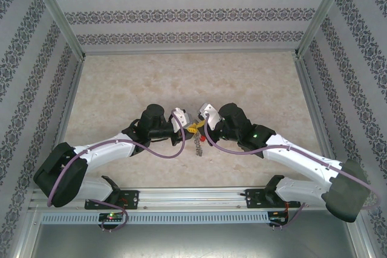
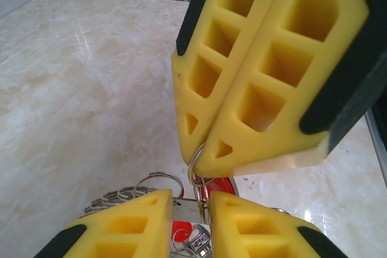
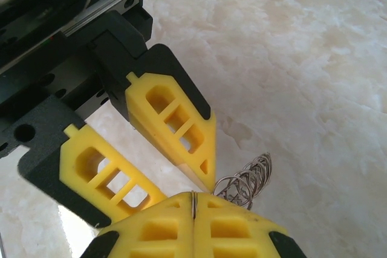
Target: Put the keys on the keyring
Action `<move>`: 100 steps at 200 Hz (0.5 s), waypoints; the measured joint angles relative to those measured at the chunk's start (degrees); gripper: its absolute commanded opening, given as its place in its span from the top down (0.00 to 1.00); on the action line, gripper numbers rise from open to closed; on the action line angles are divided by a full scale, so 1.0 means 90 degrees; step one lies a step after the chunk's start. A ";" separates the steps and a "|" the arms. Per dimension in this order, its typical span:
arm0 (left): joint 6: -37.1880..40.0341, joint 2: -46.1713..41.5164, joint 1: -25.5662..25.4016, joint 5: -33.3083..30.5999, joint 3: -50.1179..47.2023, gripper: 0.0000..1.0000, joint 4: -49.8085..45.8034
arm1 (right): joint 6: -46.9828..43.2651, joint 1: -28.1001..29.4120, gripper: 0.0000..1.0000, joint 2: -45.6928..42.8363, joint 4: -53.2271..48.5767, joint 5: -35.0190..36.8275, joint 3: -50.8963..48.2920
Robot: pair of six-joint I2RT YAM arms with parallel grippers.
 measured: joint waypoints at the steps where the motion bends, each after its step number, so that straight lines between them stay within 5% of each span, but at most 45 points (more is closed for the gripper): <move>1: -0.0002 0.0000 0.0002 -0.0002 0.0000 0.82 0.0000 | -0.0002 0.0000 1.00 0.0000 0.0002 0.0000 0.0000; 45: 0.0022 0.0000 -0.0010 0.0000 0.0012 1.00 -0.0010 | 0.0000 -0.0002 1.00 0.0000 0.0000 0.0005 0.0000; 100: 0.0017 0.0007 -0.0012 -0.0002 0.0012 1.00 -0.0005 | 0.0274 -0.0005 1.00 -0.0121 0.0153 0.0250 -0.0192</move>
